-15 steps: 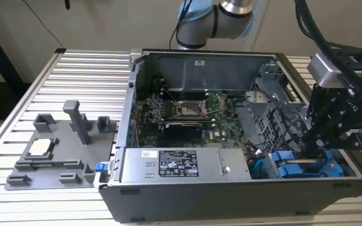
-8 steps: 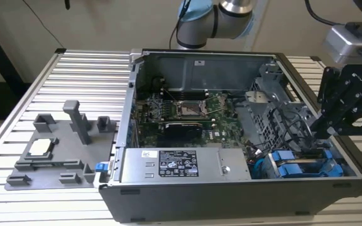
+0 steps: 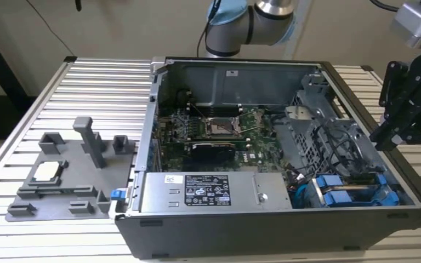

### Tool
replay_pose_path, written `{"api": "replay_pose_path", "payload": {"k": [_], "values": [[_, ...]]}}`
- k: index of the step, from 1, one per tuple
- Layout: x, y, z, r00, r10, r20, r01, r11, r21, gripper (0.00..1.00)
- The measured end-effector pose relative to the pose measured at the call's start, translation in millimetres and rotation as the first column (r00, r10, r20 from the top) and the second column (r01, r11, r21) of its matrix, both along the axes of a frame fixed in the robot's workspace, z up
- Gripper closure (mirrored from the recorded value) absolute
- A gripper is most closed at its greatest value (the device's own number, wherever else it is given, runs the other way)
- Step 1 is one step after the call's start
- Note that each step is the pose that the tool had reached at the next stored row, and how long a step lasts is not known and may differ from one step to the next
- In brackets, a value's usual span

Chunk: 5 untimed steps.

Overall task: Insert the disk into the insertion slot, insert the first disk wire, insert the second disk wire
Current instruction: 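Insert the second disk wire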

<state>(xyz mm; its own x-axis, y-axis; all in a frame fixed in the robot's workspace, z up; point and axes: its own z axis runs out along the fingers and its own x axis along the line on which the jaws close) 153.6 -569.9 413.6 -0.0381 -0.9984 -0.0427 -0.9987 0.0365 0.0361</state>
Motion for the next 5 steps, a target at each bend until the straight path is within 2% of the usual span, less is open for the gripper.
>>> {"api": "replay_pose_path", "payload": {"k": [5], "values": [[0.0,0.0,0.1,1.0000,0.000,0.0000,0.000,1.0000,-0.0003,0.77]]}}
